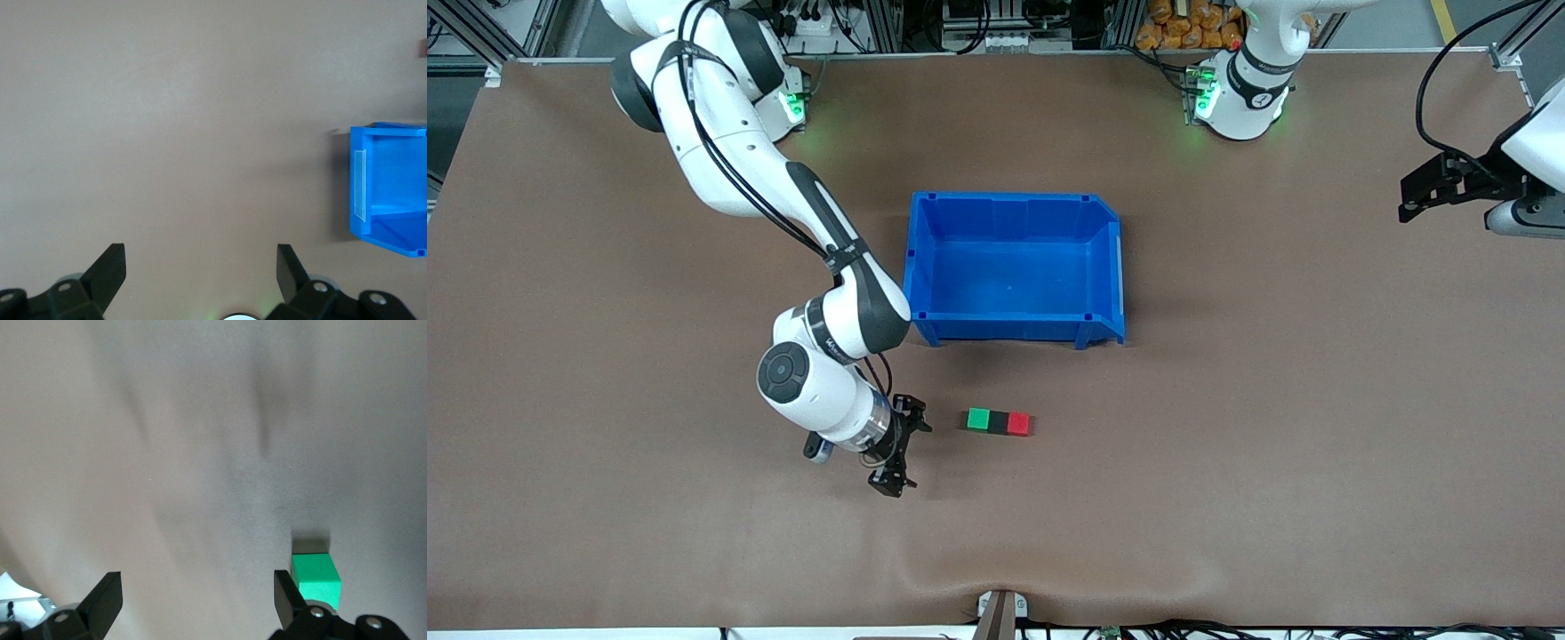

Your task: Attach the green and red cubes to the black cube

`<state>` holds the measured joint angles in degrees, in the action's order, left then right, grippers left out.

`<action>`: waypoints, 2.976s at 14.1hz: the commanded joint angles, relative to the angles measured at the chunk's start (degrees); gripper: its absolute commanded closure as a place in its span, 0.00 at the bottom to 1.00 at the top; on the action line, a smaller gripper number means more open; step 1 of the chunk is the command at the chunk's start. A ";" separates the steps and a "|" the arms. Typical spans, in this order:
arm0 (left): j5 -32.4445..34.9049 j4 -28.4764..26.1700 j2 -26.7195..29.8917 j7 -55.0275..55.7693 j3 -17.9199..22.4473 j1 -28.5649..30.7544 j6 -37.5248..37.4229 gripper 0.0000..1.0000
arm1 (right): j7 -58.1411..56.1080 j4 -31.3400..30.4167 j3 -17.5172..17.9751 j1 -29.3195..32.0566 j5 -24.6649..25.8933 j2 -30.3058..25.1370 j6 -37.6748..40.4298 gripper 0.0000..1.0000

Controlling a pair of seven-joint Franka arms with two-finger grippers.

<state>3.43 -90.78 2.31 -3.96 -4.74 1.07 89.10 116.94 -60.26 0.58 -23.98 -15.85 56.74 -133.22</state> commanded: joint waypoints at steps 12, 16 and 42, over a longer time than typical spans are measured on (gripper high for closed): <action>-0.62 0.52 0.15 0.80 -0.27 0.16 0.02 0.00 | -36.05 -1.00 1.79 10.53 -0.41 -10.94 20.52 0.00; -0.62 0.52 0.06 0.80 -0.19 0.17 0.02 0.00 | -45.64 -1.00 1.96 14.66 -0.41 -14.36 27.65 0.00; -0.62 0.52 0.15 0.80 -1.15 0.25 -0.06 0.00 | -106.82 -3.98 4.43 26.89 16.01 -40.55 58.33 0.00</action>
<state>3.43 -90.64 2.31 -3.96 -5.58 1.05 89.10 13.91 -61.24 3.78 1.90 -2.49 20.12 -75.35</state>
